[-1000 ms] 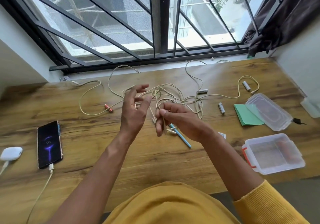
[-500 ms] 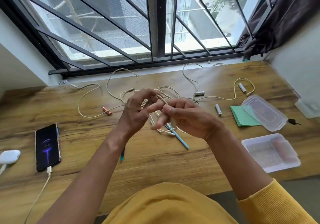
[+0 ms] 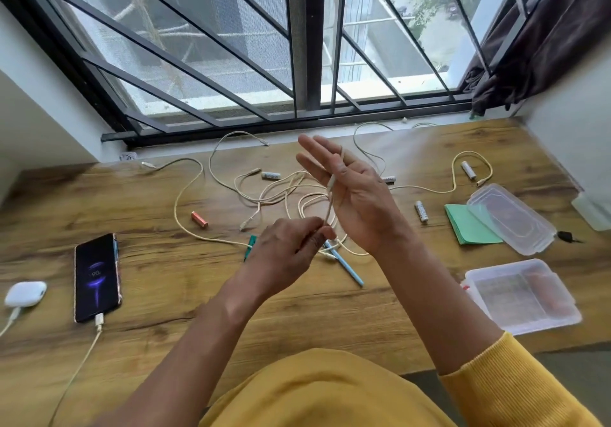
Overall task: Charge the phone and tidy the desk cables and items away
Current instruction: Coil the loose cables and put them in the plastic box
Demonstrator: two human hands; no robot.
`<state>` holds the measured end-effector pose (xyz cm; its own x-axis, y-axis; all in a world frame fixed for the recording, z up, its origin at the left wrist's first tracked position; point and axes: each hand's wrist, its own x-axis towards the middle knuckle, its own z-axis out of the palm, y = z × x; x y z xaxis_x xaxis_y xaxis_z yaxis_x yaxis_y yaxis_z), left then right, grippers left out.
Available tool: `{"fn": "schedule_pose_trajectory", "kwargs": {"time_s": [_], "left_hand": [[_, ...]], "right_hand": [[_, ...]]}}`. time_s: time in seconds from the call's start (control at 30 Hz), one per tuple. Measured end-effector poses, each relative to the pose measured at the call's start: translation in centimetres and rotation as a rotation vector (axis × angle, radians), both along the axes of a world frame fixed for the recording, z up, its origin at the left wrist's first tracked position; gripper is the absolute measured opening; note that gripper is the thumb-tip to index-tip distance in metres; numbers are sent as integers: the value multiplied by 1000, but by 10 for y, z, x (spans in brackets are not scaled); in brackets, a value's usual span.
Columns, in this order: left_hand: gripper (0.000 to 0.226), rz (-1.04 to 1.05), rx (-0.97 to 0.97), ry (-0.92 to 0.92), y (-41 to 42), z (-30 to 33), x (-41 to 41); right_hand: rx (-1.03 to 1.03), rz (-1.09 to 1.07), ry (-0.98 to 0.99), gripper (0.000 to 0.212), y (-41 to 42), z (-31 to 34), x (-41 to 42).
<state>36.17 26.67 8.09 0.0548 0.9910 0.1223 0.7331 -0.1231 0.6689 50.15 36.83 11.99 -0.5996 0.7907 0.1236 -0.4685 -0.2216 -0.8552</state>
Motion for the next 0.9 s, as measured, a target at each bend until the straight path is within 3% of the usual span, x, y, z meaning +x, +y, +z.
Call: {"fn": "schedule_pose_trajectory", "kwargs": {"time_s": [0.13,0.3,0.5,0.57,0.67,0.73,0.8,0.9], "left_hand": [[35,-7,55,66,1,11,2],[19,6,128,105,6,22,-12],[12,54,131,40,10,33,-34],[17,51,123,30,13,35,-42],[21,25,133,17,19,38,-53],[18,24,143,14,23,40,-58],[16,31,141,19,27,42,-63],[26,45,168,4,29,41,-66]], "right_hand": [[97,-115,-177,39,-7,-11,-10],[276,-166,-422,34,-13,-23,-14],[394,-28,-661,27,-14,-37,-7],[373,37,-648,28,-18,-34,-3],[291,188,-682,54,-19,-29,4],[290,359,-705,53,-18,-29,9],[286,463,-612,44,-18,-26,12],[161,466,-368,46,-20,-13,12]]}}
